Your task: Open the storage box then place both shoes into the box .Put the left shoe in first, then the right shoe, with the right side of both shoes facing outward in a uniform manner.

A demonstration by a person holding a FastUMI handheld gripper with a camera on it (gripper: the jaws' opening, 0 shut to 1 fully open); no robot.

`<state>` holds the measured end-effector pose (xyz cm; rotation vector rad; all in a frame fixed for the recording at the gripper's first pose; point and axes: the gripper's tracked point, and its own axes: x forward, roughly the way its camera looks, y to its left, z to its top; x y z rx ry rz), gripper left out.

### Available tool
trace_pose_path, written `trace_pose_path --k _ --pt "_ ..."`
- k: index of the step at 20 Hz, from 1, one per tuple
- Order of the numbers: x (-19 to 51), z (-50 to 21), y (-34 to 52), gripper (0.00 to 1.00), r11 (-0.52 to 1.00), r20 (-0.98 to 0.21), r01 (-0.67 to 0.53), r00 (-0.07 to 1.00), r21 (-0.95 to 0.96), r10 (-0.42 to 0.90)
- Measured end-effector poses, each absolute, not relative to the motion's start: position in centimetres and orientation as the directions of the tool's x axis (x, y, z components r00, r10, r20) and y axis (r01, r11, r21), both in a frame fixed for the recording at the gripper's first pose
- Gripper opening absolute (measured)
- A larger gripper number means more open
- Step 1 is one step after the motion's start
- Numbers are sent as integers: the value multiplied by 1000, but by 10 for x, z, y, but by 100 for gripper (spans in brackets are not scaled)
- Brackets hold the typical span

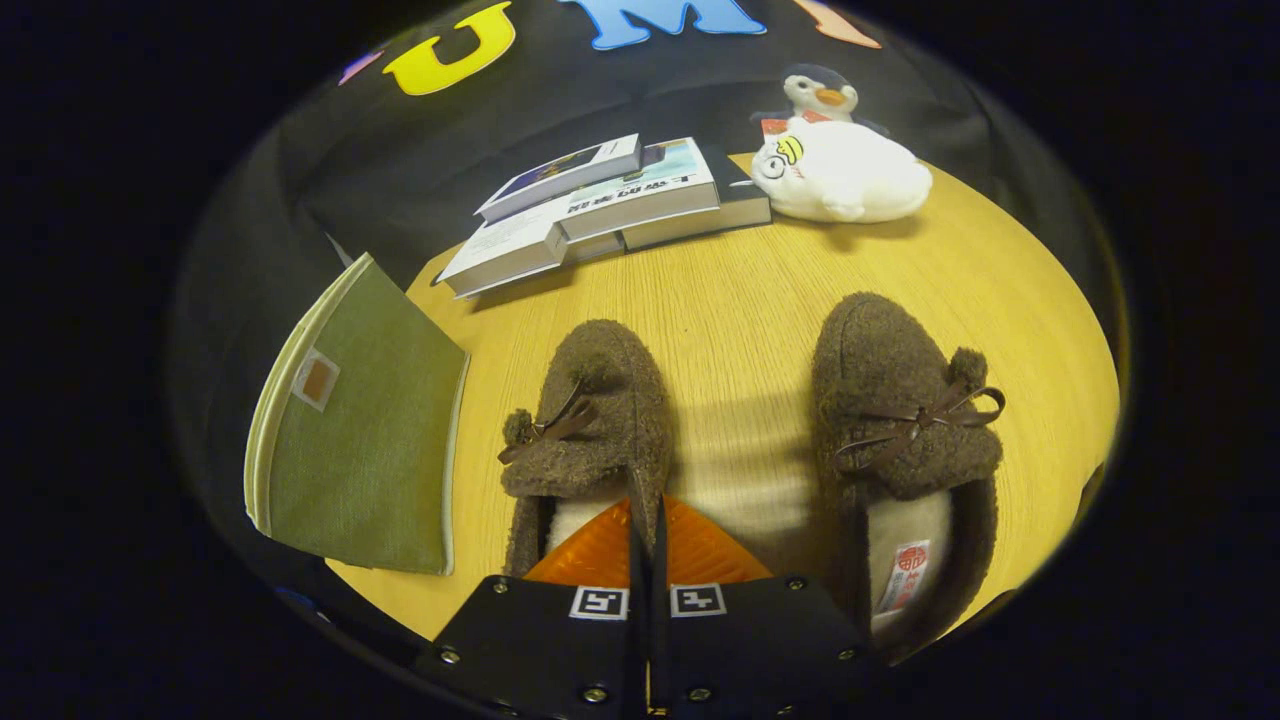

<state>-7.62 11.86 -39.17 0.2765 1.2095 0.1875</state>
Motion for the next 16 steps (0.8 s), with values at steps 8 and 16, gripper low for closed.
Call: trace_pose_path --k 8,16 --pt "-63 -350 139 1 882 -841 106 371 460 394" --pt "-31 -280 174 1 832 -762 71 451 551 466"
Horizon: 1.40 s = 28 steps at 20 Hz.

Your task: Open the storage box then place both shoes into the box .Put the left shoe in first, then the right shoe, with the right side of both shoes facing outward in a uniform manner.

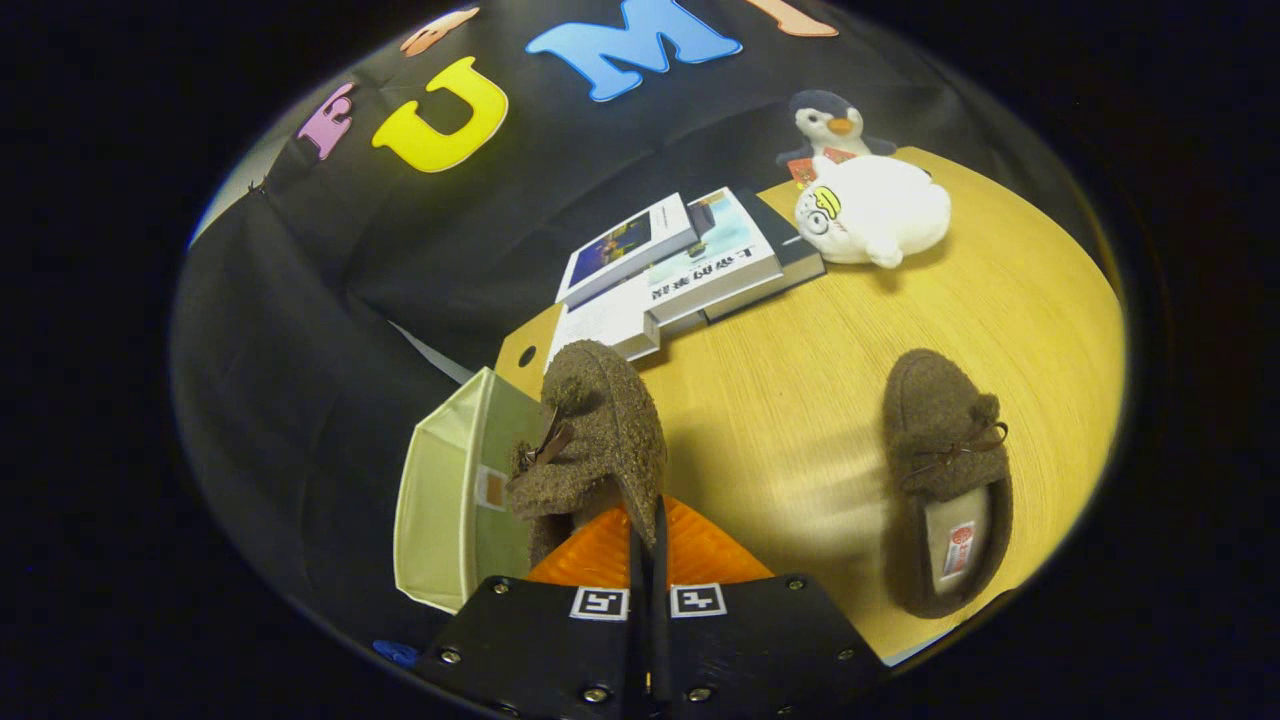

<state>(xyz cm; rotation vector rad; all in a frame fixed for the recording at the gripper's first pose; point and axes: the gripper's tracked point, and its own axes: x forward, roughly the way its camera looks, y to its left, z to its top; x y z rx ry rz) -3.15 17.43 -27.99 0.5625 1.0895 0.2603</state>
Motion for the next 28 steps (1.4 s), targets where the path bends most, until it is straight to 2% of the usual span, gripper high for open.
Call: trace_pose_path --k 13,21,28 --pt "-12 -216 279 1 776 -666 -40 487 629 565" --pt "-20 -236 344 1 763 -667 -53 449 644 594" --pt "-32 -271 381 1 786 -708 -23 418 618 569"
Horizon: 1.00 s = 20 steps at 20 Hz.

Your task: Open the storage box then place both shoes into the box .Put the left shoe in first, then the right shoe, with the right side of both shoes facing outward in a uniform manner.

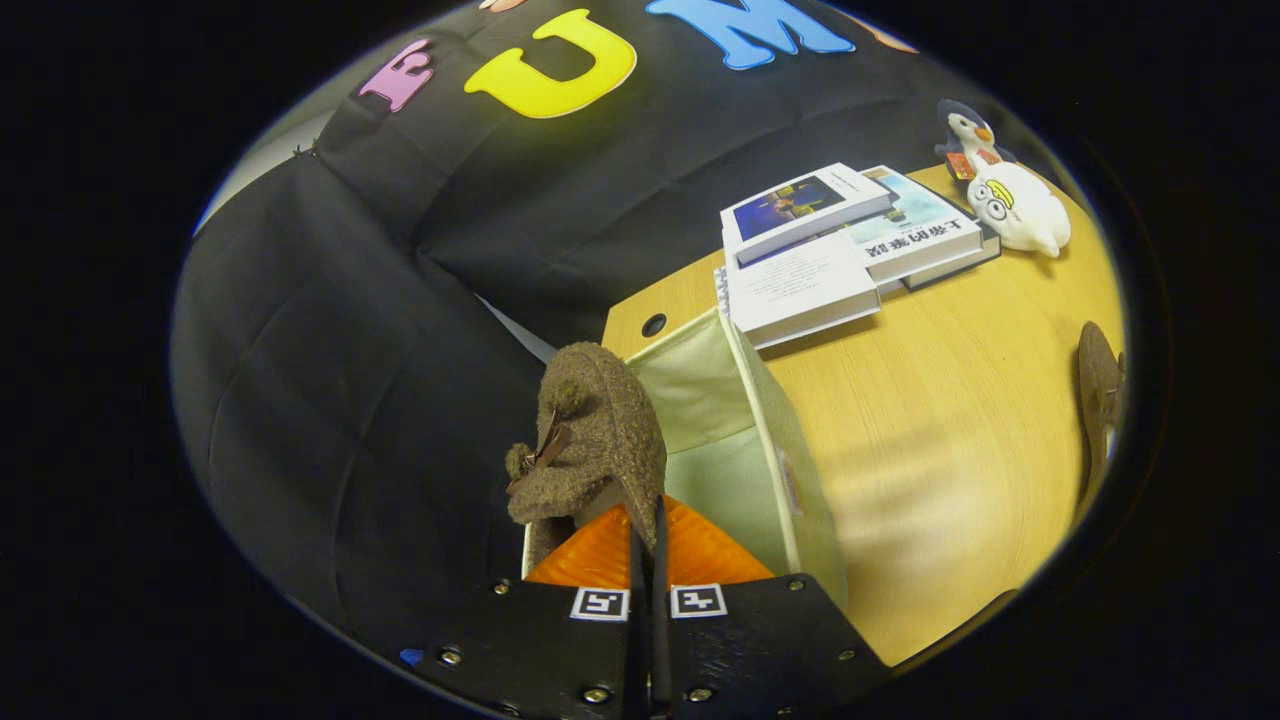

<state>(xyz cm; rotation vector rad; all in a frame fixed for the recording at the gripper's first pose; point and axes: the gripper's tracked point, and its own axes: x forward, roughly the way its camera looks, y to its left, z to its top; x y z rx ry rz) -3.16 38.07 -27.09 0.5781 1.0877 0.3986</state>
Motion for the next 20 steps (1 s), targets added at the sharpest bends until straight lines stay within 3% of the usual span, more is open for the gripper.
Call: trace_pose_path --k 8,16,19,20 --pt "-45 -306 403 1 814 -764 53 384 578 518" --pt "-55 -323 420 1 858 -808 17 349 513 475" --pt "-62 -319 427 11 848 -792 -43 334 528 510" --pt "-61 -314 432 35 830 -770 -60 342 554 539"
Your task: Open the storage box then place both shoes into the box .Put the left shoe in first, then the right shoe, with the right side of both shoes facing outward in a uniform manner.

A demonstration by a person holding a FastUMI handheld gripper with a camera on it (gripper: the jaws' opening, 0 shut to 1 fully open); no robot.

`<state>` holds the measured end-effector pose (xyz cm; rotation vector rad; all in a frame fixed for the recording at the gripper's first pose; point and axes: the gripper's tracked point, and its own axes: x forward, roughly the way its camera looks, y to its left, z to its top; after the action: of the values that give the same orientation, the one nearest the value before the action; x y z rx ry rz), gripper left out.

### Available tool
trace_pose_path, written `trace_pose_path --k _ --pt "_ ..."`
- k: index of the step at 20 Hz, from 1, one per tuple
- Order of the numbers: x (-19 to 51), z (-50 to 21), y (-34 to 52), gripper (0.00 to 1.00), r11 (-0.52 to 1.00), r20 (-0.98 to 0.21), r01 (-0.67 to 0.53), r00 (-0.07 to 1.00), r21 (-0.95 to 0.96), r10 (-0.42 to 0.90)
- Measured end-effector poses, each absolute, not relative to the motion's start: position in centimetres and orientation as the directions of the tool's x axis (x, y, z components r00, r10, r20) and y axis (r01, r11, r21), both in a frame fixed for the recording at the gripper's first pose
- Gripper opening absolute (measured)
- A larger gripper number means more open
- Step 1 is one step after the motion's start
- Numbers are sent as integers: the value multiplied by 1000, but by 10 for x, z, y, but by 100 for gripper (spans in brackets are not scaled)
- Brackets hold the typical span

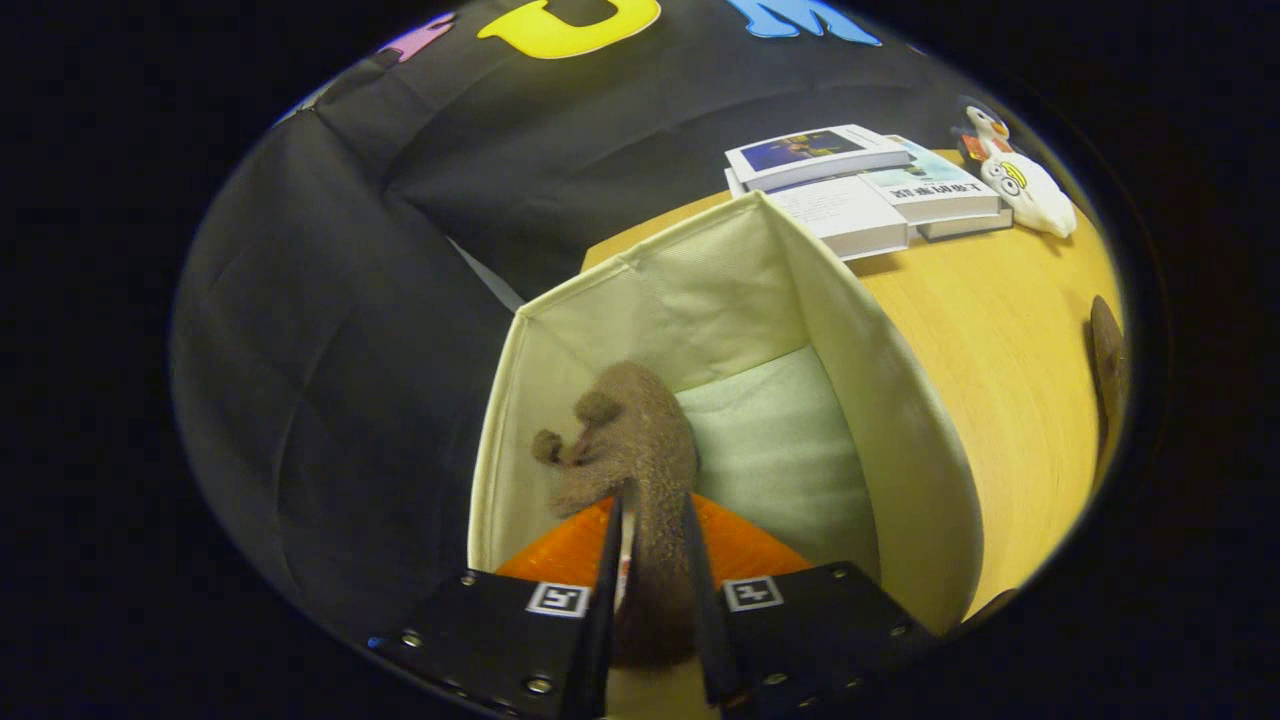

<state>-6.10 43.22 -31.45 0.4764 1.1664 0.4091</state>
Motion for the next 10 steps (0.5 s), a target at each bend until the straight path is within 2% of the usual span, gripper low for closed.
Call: trace_pose_path --k 3,10 --pt "-62 -304 431 97 815 -746 -113 347 568 569" --pt "-49 -253 393 98 794 -669 -242 436 557 602"
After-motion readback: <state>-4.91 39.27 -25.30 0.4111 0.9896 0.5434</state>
